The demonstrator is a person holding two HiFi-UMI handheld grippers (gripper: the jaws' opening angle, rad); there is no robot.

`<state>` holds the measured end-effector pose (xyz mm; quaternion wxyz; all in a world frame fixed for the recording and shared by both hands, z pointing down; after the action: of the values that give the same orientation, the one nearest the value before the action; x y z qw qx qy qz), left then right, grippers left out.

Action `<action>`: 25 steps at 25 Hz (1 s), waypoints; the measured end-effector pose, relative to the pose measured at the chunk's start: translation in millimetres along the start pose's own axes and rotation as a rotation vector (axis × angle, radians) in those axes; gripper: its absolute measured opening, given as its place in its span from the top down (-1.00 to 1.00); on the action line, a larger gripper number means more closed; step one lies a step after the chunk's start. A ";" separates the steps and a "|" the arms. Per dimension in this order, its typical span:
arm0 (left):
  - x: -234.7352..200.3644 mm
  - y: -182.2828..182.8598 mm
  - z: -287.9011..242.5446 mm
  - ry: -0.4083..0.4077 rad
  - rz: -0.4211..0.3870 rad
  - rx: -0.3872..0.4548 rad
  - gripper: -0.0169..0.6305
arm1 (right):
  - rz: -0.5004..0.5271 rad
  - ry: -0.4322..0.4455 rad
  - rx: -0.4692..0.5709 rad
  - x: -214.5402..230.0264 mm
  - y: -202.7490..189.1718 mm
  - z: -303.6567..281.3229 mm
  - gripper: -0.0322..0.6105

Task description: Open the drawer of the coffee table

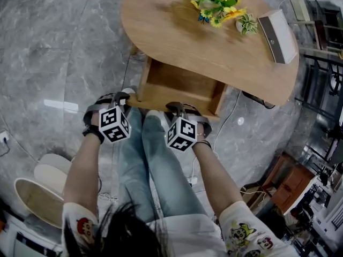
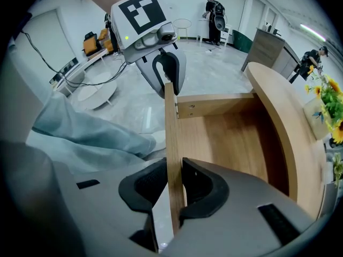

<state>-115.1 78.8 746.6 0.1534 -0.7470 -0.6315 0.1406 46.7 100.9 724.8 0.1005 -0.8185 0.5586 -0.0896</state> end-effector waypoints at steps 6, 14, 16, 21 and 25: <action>3.4 -3.9 -14.6 0.014 0.018 -0.032 0.65 | -0.003 0.009 -0.008 -2.9 -5.3 -14.4 0.68; 4.8 -5.7 -14.1 0.046 0.064 -0.045 0.63 | -0.050 0.020 -0.002 -2.1 -5.6 -17.5 0.65; 7.2 -5.5 -10.0 0.055 0.066 -0.055 0.63 | -0.069 0.025 0.003 -2.5 -5.2 -14.4 0.65; 12.5 -7.6 12.7 0.086 0.111 -0.081 0.63 | -0.071 0.015 0.038 -2.1 0.6 9.5 0.65; 16.2 -1.6 41.6 0.118 0.155 -0.085 0.62 | -0.076 -0.005 0.072 -2.4 6.7 40.5 0.65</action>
<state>-130.7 97.2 709.0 0.1469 -0.8064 -0.5671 0.0809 50.3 103.4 683.9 0.1279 -0.8353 0.5230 -0.1112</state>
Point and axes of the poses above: the fingertips, and each gripper's own axes: z backward along the fingers, x to its right, y out of its top, the point moved 6 cm from there along z, backward along the fingers, and after that the axes turned 7 degrees about -z, right-handed, at the moved point
